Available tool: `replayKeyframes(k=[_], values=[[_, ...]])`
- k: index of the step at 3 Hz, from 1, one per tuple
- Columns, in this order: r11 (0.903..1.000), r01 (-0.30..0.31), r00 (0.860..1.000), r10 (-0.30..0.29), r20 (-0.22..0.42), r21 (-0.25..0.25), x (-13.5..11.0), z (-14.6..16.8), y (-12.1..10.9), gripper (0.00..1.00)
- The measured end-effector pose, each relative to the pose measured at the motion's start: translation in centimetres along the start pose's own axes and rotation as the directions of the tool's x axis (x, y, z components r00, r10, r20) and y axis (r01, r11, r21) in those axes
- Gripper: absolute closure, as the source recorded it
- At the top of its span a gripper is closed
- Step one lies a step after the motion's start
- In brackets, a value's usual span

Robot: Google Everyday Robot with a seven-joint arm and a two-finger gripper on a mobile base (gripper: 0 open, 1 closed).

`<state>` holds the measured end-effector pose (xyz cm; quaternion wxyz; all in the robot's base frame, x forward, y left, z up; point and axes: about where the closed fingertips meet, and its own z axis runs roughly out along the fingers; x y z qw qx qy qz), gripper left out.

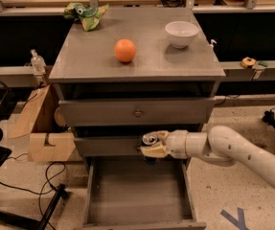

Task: Pick pepsi can from bottom drawer and place on counter

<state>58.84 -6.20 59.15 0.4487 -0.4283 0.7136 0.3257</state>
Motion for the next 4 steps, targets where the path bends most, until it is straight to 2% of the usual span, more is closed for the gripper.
replayKeyframes(k=[1,2,3,4], values=[[0.9977,0.034,0.999,-0.035,0.009,0.059,-8.6,-3.1,2.6,1.0],[0.9892,0.073,0.997,-0.075,0.012,0.127,-17.7,-5.6,4.3,1.0],[0.9764,0.113,0.993,-0.119,0.021,0.184,-27.1,-7.4,3.8,1.0],[0.9604,0.141,0.986,-0.159,0.056,0.24,-35.5,-8.0,3.0,1.0]])
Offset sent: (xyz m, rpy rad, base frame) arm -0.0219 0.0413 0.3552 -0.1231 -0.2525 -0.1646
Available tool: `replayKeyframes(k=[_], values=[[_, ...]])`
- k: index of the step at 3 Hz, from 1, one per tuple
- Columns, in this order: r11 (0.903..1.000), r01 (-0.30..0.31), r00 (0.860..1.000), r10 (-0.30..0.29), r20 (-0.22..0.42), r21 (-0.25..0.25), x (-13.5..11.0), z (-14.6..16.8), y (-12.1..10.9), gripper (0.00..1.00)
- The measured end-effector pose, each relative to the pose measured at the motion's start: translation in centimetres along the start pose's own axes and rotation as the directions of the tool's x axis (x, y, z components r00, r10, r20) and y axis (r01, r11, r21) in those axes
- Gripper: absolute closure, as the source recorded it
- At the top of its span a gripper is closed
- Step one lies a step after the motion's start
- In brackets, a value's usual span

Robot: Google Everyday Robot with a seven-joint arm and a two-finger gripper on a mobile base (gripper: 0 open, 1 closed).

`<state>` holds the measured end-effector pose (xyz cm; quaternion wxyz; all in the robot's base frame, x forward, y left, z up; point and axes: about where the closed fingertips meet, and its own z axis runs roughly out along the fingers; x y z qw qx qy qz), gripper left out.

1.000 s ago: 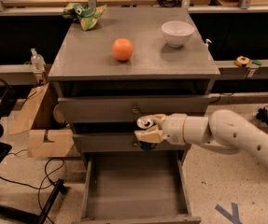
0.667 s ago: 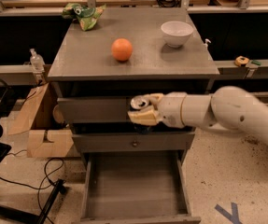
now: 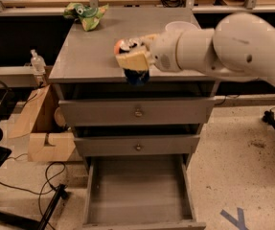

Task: Pick pepsi can from bottom drawer and place on counter

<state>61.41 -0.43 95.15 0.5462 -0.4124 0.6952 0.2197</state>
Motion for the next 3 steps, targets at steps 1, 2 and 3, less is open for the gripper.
replayKeyframes(k=[1,2,3], values=[[0.9989,0.006,0.999,-0.007,0.036,0.048,-5.6,1.1,-2.3,1.0],[0.999,0.006,0.999,-0.007,0.041,0.044,-5.9,1.3,-2.4,1.0],[1.0,0.005,0.996,-0.005,0.09,0.002,-8.2,3.9,-3.4,1.0]])
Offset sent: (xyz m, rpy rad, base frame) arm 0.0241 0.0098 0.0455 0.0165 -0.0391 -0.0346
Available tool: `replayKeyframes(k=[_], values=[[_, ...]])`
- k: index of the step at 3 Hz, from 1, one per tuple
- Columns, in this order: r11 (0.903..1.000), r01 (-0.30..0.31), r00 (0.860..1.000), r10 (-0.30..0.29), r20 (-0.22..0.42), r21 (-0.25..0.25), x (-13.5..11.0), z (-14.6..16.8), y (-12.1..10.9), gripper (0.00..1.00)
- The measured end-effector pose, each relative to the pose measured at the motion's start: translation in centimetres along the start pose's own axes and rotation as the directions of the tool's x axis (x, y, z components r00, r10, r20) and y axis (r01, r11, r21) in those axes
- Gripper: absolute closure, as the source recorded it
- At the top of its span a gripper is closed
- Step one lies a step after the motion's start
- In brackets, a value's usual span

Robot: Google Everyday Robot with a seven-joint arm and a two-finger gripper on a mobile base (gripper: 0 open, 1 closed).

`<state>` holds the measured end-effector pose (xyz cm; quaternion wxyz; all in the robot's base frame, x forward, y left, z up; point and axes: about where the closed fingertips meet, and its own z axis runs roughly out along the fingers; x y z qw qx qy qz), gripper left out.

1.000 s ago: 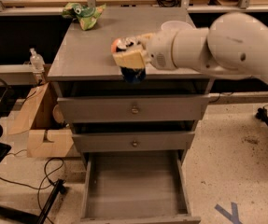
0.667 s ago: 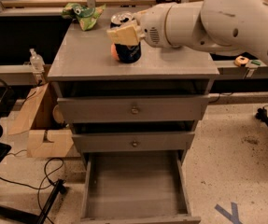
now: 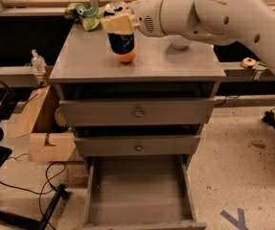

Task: Pick pepsi can from bottom drawer and place on counter

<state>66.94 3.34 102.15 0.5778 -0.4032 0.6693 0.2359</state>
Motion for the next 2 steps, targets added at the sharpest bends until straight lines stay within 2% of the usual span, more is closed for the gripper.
replayKeyframes(k=[1,2], values=[[0.9935,-0.053,0.999,0.052,-0.009,-0.101,-0.2,7.2,-2.3,1.0],[0.9898,-0.059,0.998,0.055,-0.034,-0.129,-1.8,12.4,-3.5,1.0]])
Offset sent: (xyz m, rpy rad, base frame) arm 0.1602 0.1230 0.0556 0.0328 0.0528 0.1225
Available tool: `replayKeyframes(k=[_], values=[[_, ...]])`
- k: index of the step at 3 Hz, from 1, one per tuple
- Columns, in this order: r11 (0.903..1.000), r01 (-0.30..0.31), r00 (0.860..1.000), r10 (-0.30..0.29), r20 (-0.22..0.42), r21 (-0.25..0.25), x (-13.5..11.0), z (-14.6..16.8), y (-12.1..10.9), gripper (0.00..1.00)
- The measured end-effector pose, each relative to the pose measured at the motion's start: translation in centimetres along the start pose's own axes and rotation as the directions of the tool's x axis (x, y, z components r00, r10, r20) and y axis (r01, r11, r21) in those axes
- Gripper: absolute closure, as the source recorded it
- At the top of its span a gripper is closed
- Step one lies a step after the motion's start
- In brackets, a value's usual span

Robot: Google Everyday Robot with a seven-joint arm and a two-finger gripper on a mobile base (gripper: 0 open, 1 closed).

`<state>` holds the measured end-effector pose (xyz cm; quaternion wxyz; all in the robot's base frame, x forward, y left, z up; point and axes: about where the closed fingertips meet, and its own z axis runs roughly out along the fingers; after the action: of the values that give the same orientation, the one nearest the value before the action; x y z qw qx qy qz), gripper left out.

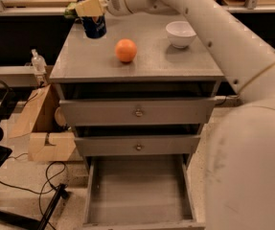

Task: Pick pepsi can from bottom drawer and place on counter

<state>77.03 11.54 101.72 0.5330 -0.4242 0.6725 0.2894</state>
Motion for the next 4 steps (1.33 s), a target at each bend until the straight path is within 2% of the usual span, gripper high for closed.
replayKeyframes(k=[1,2,3,4], values=[[1.0,0.0,0.999,0.0,0.033,0.002,-3.0,4.0,-0.9,1.0],[0.9995,-0.018,0.998,0.016,0.066,0.026,-4.0,7.3,-1.6,1.0],[0.992,-0.117,0.988,0.112,0.103,0.047,-1.2,11.4,-3.8,1.0],[0.9842,-0.164,0.981,0.156,0.115,0.065,0.9,13.4,-5.1,1.0]])
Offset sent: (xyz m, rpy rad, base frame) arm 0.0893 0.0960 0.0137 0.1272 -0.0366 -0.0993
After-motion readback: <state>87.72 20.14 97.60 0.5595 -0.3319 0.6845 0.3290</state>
